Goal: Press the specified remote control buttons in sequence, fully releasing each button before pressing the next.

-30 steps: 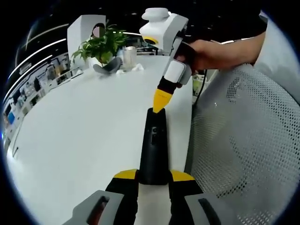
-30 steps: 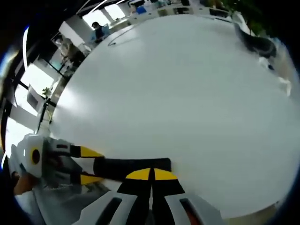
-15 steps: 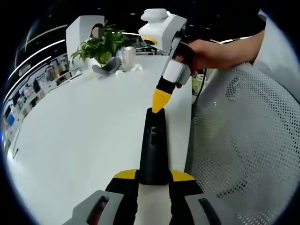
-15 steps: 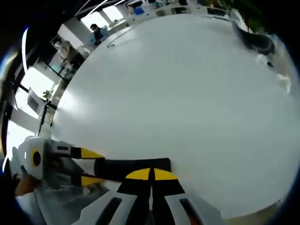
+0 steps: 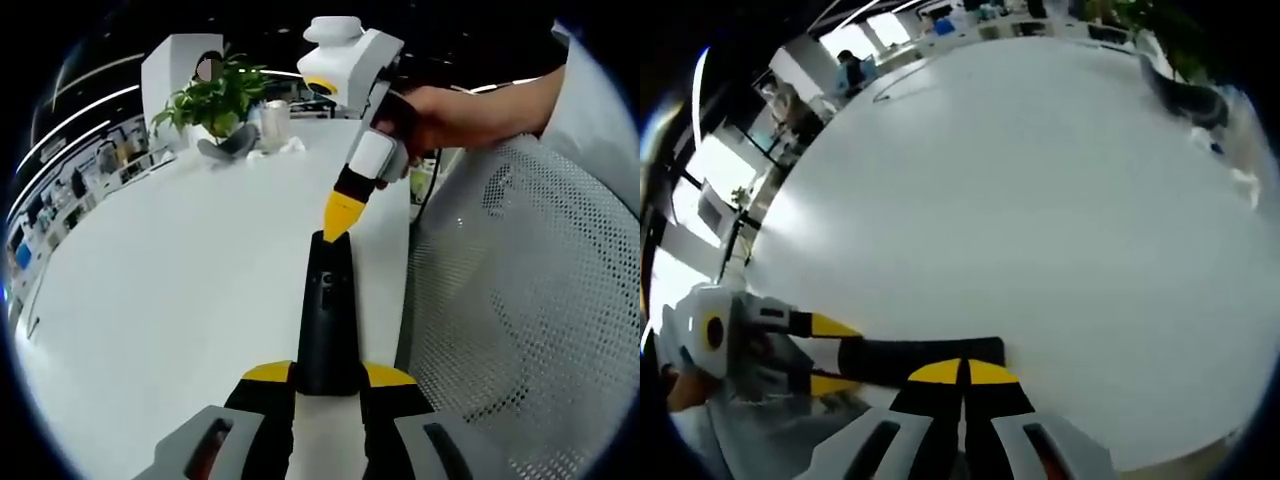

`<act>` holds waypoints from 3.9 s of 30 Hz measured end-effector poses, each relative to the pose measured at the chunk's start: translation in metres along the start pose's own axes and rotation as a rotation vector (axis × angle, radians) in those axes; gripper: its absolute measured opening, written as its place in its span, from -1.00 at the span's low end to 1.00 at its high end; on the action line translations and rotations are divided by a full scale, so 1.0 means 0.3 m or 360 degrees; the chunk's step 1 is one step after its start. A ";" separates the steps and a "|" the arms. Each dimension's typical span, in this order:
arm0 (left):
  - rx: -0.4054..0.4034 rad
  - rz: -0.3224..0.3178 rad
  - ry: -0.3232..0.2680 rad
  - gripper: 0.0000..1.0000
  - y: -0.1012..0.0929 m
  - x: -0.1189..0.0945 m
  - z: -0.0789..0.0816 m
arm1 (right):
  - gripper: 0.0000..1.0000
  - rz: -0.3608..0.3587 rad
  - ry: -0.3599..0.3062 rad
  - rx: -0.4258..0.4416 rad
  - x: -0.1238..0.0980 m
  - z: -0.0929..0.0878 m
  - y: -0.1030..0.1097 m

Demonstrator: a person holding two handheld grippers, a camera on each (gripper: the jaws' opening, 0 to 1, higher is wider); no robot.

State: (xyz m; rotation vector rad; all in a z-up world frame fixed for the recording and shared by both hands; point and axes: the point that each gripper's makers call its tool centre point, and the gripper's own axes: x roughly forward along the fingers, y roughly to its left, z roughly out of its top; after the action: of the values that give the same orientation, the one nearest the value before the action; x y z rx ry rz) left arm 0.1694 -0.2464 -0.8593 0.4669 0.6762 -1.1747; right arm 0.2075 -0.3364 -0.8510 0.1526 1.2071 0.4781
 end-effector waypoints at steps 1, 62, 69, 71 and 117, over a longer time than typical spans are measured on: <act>0.0000 0.0000 0.0000 -0.51 0.000 0.000 0.000 | -1.00 0.0003 0.0002 0.0011 0.000 0.000 -0.001; -0.0105 -0.0014 -0.0020 -0.50 -0.012 0.006 0.013 | -1.00 0.0028 0.0069 -0.0118 0.006 -0.029 0.028; 0.0008 -0.0007 -0.0009 -0.51 -0.017 0.012 0.009 | -1.00 0.0045 0.0069 -0.0095 0.007 -0.030 0.029; 0.0015 -0.0009 -0.0010 -0.51 -0.017 0.013 0.007 | -1.00 0.0047 0.0065 -0.0093 0.007 -0.031 0.030; 0.0014 -0.0011 -0.0008 -0.51 -0.021 0.005 0.005 | -1.00 0.0132 -0.0025 -0.0121 0.014 0.004 0.069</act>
State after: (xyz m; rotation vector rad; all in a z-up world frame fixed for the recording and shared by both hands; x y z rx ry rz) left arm 0.1642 -0.2506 -0.8591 0.4691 0.6693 -1.1855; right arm 0.2041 -0.3160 -0.8466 0.1414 1.1686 0.5935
